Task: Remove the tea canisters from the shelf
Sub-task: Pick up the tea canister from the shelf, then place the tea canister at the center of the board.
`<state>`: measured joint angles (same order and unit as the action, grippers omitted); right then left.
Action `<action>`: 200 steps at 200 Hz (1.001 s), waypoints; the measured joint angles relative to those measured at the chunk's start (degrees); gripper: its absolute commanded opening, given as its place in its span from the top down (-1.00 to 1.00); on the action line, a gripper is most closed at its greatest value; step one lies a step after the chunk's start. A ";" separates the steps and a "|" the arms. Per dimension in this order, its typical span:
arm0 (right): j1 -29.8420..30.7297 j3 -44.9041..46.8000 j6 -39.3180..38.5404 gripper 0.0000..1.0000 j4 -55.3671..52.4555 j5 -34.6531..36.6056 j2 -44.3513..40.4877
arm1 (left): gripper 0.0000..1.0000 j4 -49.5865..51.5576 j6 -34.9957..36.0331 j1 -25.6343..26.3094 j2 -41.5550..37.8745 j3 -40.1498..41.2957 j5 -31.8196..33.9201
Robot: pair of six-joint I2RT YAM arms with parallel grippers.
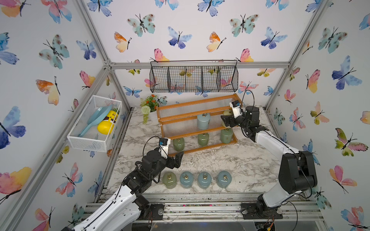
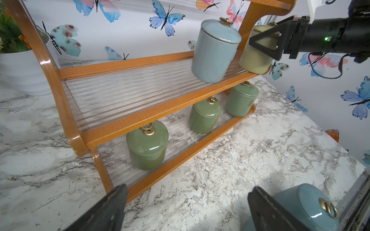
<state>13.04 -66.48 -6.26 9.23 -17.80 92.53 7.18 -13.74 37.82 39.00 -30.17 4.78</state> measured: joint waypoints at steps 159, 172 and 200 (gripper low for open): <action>0.00 26.99 10.19 -0.59 -13.31 4.61 -31.21 | -0.97 -0.63 -0.20 -0.35 -1.57 3.76 -2.62; 0.02 29.44 12.02 -0.58 -14.40 5.35 -33.20 | -0.97 -0.59 -0.04 -0.37 -1.55 4.11 -3.04; 0.07 34.53 16.06 -0.56 -15.26 7.98 -37.94 | -0.97 -0.70 1.18 -0.61 -1.01 3.65 -3.80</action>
<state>13.10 -31.94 9.80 -6.02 -9.82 54.59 6.48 -12.56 37.21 38.00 -26.52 0.97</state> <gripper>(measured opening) 0.862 0.984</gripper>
